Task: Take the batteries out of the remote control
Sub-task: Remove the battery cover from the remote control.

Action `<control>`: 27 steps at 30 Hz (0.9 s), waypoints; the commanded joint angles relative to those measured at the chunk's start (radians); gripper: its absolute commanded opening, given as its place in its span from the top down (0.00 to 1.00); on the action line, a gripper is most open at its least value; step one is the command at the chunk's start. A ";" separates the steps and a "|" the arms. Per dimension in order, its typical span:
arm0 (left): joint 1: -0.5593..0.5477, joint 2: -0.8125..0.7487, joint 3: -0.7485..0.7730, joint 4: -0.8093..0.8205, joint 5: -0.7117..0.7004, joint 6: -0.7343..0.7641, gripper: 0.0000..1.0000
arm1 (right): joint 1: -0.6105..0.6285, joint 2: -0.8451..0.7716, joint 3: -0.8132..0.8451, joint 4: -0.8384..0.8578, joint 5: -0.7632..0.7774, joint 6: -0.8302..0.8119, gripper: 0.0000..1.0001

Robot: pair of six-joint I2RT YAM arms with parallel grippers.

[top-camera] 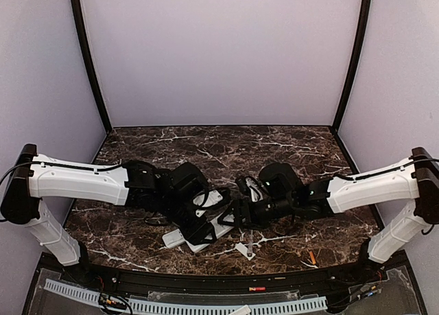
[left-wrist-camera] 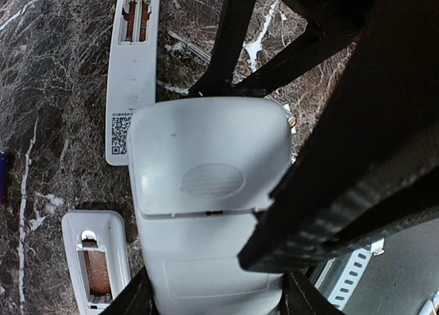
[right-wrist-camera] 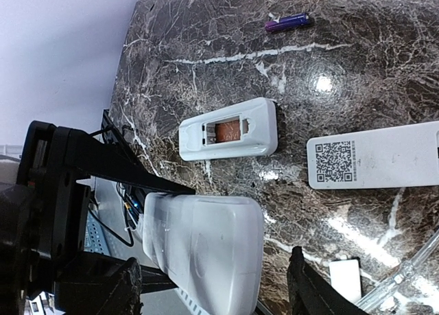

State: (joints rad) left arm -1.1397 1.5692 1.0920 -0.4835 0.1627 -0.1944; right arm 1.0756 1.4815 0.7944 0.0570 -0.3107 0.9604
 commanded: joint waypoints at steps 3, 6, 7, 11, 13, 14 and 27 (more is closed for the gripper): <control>-0.014 -0.006 0.022 0.007 0.006 0.014 0.75 | 0.010 0.028 0.017 0.034 0.005 0.040 0.33; -0.016 -0.005 0.022 0.007 0.008 0.014 0.76 | 0.010 0.035 0.012 0.034 0.013 0.058 0.37; -0.017 -0.005 0.022 0.008 0.008 0.013 0.76 | 0.010 0.037 0.013 0.031 0.015 0.061 0.41; -0.018 -0.005 0.023 0.007 0.009 0.012 0.76 | 0.010 0.047 0.014 0.017 0.020 0.066 0.59; -0.018 -0.006 0.023 0.003 0.007 0.013 0.77 | 0.010 0.045 0.013 0.008 0.026 0.070 0.61; -0.018 -0.007 0.022 0.002 0.006 0.012 0.77 | 0.009 0.043 0.012 0.001 0.032 0.072 0.63; -0.018 -0.012 0.008 0.000 0.001 0.005 0.78 | 0.007 -0.017 -0.037 -0.033 0.091 0.107 0.68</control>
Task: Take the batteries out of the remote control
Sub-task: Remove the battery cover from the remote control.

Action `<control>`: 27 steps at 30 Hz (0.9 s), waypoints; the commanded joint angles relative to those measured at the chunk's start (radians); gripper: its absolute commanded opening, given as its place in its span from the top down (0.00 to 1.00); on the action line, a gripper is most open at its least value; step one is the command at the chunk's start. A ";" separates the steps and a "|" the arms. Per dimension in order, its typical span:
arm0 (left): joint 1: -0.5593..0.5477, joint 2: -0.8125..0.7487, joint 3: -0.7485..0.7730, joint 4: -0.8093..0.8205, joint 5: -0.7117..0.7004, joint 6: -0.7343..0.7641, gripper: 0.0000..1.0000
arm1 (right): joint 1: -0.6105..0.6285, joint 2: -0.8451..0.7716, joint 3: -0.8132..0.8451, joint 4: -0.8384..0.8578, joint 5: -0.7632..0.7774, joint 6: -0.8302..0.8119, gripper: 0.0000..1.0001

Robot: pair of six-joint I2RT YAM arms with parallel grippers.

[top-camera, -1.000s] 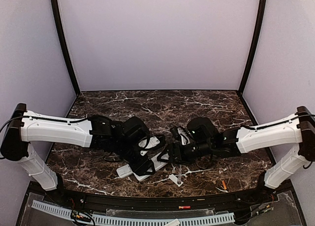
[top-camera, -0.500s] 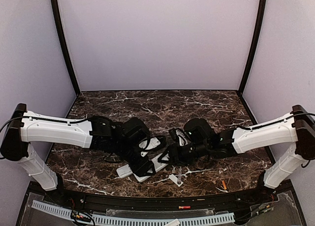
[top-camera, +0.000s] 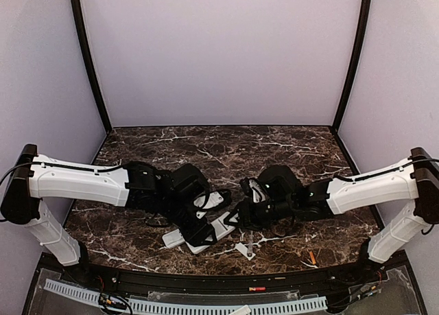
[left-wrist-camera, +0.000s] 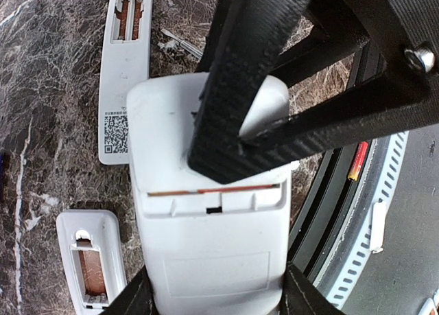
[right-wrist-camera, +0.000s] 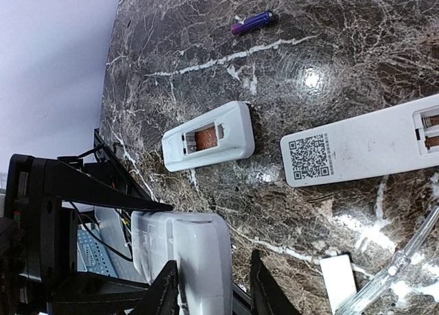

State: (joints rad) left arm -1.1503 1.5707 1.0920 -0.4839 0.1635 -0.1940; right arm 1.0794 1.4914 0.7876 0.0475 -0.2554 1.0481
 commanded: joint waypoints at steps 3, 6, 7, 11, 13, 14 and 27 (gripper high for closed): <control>-0.008 -0.011 0.008 -0.002 0.001 0.006 0.79 | 0.001 -0.039 -0.037 -0.024 0.043 0.025 0.74; -0.008 -0.004 0.005 -0.005 0.001 0.006 0.79 | -0.004 -0.050 -0.047 -0.014 0.040 0.032 0.85; -0.008 -0.001 0.005 -0.006 0.002 0.006 0.79 | -0.006 -0.054 -0.051 -0.008 0.038 0.034 0.87; -0.008 0.013 0.004 -0.005 0.006 0.003 0.79 | -0.011 -0.066 -0.067 0.026 0.023 0.046 0.95; -0.008 0.014 0.000 0.000 0.006 0.001 0.79 | -0.014 -0.076 -0.077 0.037 0.018 0.052 0.98; -0.008 0.014 -0.002 0.001 0.005 -0.001 0.79 | -0.015 -0.082 -0.081 0.042 0.016 0.054 1.00; -0.007 0.005 -0.087 0.053 -0.013 -0.022 0.81 | -0.050 -0.240 -0.085 -0.171 0.136 -0.024 1.00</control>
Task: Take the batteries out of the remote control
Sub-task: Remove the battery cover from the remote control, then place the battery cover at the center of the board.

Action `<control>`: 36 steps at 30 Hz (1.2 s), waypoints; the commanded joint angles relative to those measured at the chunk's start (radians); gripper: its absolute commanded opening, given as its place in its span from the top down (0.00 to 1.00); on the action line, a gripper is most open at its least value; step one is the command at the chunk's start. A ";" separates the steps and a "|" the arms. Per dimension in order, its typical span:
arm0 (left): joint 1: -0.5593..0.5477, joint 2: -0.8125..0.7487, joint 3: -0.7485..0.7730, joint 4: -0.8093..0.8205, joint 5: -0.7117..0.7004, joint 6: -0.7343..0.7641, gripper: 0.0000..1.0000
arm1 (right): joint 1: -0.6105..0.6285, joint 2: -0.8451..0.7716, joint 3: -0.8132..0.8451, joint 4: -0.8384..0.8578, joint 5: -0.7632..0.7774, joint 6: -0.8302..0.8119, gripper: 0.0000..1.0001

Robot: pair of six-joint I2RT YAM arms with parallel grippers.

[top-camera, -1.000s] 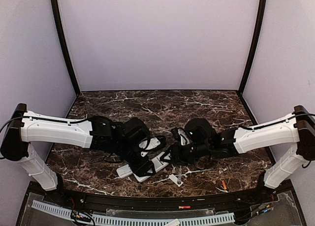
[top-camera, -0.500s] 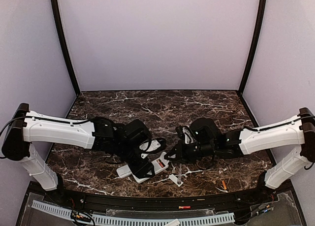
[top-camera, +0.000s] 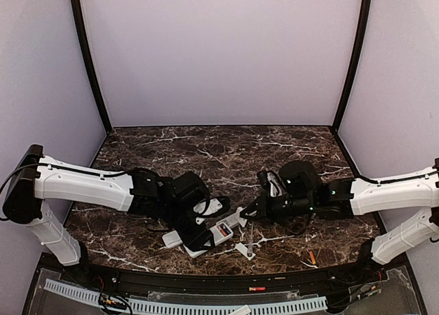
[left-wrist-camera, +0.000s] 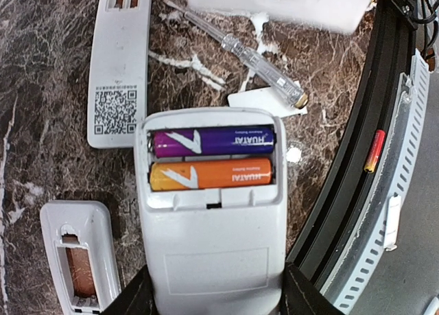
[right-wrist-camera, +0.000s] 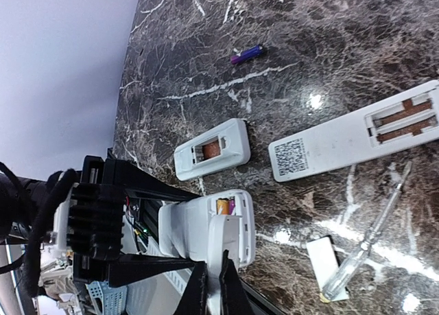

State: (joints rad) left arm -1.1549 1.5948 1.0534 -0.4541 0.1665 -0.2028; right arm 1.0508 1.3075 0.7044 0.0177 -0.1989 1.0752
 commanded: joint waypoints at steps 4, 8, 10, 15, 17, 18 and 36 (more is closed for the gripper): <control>-0.003 -0.028 -0.082 0.034 -0.020 -0.031 0.81 | -0.032 -0.089 0.041 -0.376 0.217 -0.101 1.00; -0.003 -0.044 -0.124 0.049 -0.021 -0.053 0.81 | -0.034 -0.060 0.084 -0.584 0.350 -0.126 1.00; -0.003 -0.049 -0.136 0.040 -0.039 -0.055 0.81 | -0.034 -0.037 0.093 -0.637 0.390 -0.129 1.00; -0.003 -0.050 -0.144 0.010 -0.061 -0.046 0.81 | -0.034 0.031 0.101 -0.691 0.455 -0.126 1.00; -0.003 -0.049 -0.141 0.004 -0.063 -0.041 0.81 | -0.035 0.060 0.105 -0.698 0.471 -0.117 1.00; -0.003 -0.048 -0.140 0.002 -0.064 -0.039 0.81 | -0.033 0.075 0.109 -0.701 0.475 -0.114 1.00; -0.018 0.010 -0.119 0.001 -0.047 -0.005 0.81 | -0.023 0.211 0.152 -0.624 0.430 -0.120 0.64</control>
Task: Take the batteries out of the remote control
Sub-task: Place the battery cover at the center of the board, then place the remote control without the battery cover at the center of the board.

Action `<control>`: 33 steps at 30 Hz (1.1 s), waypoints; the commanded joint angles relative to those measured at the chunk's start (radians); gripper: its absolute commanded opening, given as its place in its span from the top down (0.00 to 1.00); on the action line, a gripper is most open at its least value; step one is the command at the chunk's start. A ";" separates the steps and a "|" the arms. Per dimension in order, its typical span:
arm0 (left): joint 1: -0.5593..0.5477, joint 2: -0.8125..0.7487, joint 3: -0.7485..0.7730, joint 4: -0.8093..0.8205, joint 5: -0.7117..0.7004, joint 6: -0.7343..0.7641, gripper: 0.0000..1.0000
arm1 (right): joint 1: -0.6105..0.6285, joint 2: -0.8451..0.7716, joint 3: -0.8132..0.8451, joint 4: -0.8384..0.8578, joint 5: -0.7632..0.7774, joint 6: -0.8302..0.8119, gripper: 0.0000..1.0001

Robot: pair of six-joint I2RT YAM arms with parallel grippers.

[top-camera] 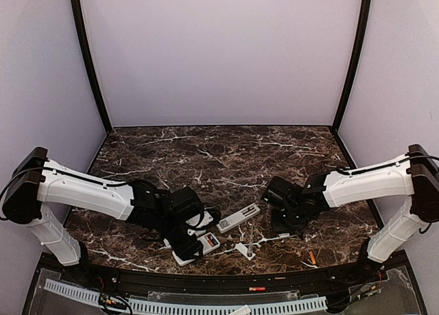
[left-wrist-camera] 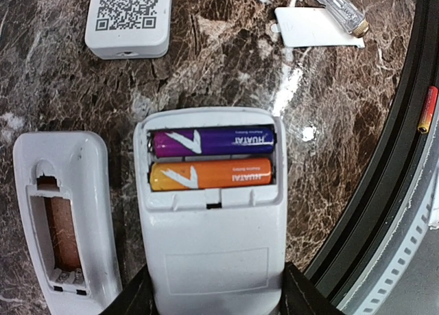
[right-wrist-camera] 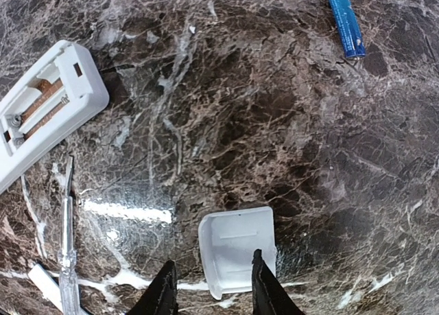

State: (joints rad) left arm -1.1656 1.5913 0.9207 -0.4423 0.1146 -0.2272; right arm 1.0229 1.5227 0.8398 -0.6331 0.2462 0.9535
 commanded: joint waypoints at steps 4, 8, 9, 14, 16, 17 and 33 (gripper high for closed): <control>-0.009 0.021 0.013 -0.005 0.009 0.023 0.78 | 0.007 -0.024 0.015 0.023 -0.018 0.002 0.55; -0.009 0.028 0.011 0.001 0.008 0.022 0.71 | 0.014 -0.058 0.015 0.029 -0.031 -0.018 0.47; -0.009 0.030 0.010 0.007 0.010 0.021 0.67 | 0.016 -0.066 0.014 0.030 -0.038 -0.020 0.44; -0.009 0.017 0.003 0.022 0.020 0.001 0.55 | 0.027 -0.096 -0.015 0.063 -0.095 0.003 0.40; -0.009 0.008 -0.001 0.030 0.021 -0.008 0.49 | 0.037 -0.102 -0.027 0.086 -0.112 0.019 0.41; -0.009 0.004 -0.007 0.032 0.024 -0.011 0.47 | 0.041 -0.102 -0.032 0.096 -0.121 0.025 0.41; -0.007 -0.114 -0.032 0.050 -0.011 -0.101 0.26 | 0.155 0.063 0.082 0.155 -0.202 0.042 0.46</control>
State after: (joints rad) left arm -1.1698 1.5703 0.8970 -0.3954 0.1291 -0.2729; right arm 1.1492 1.5463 0.8745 -0.5037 0.0650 0.9787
